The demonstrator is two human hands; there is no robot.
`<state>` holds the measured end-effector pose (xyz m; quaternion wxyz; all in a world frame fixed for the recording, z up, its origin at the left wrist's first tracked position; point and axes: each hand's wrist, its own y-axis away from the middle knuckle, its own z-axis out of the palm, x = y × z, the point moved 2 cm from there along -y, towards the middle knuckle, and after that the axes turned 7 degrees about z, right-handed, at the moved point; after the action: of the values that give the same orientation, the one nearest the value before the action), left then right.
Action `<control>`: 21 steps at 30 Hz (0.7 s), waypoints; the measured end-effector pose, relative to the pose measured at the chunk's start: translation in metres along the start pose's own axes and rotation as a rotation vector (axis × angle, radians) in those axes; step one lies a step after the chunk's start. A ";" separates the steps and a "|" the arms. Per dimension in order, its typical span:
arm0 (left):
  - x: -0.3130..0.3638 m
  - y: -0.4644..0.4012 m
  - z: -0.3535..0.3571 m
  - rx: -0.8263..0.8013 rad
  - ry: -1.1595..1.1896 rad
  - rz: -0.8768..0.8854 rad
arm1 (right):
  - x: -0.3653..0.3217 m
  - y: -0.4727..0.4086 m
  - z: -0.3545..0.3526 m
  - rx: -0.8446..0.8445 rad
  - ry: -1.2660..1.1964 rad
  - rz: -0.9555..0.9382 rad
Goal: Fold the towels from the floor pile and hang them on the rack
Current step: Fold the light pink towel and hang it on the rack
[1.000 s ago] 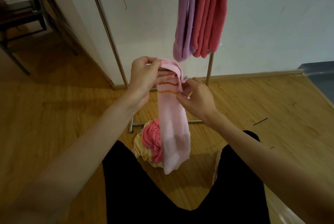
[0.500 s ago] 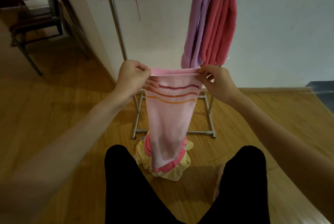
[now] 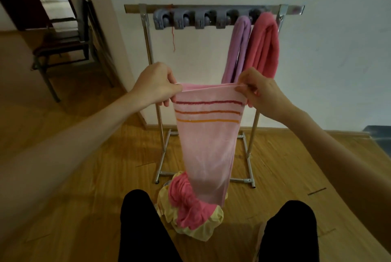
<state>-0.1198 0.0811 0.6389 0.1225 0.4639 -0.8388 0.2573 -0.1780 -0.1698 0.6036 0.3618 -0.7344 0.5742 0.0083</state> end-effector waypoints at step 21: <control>0.045 0.013 0.049 -0.689 0.164 0.486 | 0.017 0.016 0.002 0.066 -0.135 0.199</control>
<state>-0.1535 0.0284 0.6137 0.2721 0.1626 -0.9482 0.0196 -0.1851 -0.1843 0.5866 0.4209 -0.6592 0.6187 0.0746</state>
